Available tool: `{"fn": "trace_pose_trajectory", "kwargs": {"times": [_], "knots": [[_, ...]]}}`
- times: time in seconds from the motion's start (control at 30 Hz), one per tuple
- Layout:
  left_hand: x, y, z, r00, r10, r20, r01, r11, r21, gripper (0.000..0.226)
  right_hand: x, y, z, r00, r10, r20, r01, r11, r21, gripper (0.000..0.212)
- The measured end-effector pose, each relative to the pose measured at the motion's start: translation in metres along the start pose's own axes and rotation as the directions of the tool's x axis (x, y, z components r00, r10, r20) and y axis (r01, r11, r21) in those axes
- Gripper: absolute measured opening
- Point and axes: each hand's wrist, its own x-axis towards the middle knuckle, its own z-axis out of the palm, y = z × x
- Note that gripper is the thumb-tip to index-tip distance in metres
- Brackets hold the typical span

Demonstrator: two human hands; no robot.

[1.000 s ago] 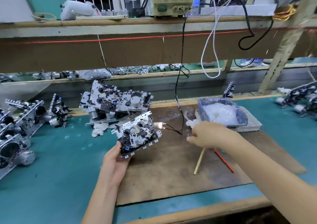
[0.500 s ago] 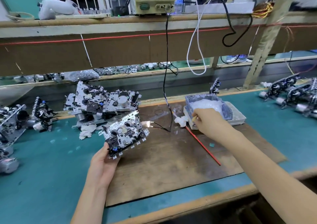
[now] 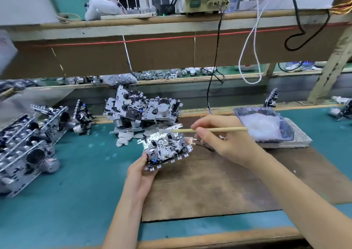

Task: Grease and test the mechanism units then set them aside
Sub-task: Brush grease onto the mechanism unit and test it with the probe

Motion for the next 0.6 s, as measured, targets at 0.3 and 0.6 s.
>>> {"fn": "trace_pose_trajectory", "kwargs": {"times": [0.3,0.6], "knots": [[-0.002,0.001,0.001,0.999,-0.017,-0.043,0.018,1.0,0.008,0.044,0.005,0.011,0.015,0.995,-0.039,0.093,0.045,0.997,-0.058,0.011],[-0.002,0.001,0.0,0.999,-0.029,-0.027,0.029,1.0,-0.001,0.037,0.006,0.015,0.023,0.996,-0.016,0.091,0.02,0.999,-0.041,0.01]]}}
